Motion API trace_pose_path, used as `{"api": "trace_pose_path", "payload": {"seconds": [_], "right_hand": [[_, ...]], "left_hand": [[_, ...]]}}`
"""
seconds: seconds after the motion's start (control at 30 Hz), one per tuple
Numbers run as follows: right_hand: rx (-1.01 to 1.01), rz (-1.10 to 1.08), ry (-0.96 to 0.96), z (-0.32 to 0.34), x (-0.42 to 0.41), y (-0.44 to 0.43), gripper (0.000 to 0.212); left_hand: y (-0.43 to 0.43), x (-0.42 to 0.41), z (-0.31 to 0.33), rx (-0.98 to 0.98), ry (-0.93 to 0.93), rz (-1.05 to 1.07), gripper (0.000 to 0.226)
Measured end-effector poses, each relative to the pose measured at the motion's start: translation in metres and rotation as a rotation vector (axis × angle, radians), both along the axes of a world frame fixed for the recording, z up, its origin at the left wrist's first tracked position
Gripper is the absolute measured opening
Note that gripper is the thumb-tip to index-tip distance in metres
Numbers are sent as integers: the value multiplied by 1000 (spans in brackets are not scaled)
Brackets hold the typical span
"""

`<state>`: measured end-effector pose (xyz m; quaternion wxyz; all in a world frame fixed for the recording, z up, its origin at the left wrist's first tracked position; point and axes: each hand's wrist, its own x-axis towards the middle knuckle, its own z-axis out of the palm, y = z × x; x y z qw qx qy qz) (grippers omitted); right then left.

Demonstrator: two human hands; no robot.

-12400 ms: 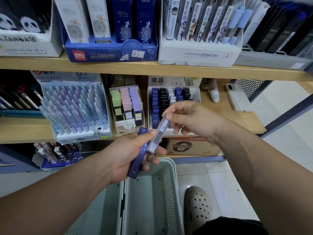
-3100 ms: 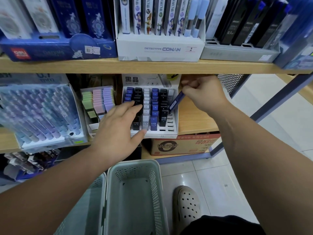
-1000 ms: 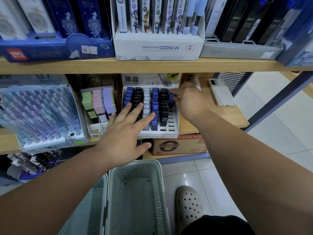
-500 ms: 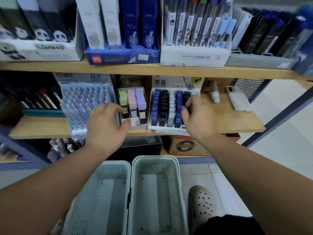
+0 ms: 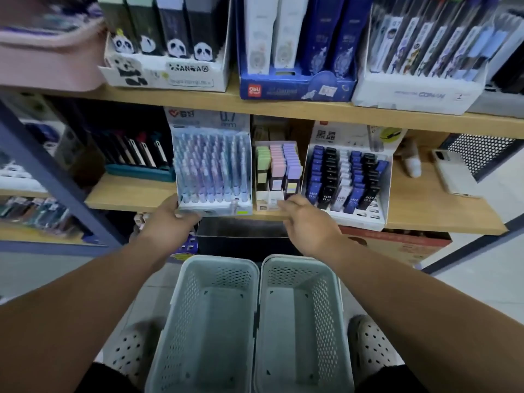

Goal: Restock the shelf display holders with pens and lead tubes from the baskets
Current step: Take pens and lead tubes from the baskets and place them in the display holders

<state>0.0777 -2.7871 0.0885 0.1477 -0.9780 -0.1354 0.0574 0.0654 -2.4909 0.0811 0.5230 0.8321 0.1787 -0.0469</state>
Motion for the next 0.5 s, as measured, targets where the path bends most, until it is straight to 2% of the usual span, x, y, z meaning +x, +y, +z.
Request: {"api": "trace_pose_path", "payload": {"seconds": [0.1, 0.2, 0.43, 0.5], "right_hand": [[84, 12, -51, -8, 3, -7, 44], [147, -1, -91, -13, 5, -12, 40], [268, 57, -90, -7, 1, -23, 42], [299, 39, -126, -2, -6, -29, 33]], "left_hand": [[-4, 12, 1, -95, -13, -24, 36], [-11, 26, 2, -135, -6, -22, 39], [-22, 36, -8, -72, -77, 32, 45], [-24, 36, -9, -65, -97, 49, 46]]}}
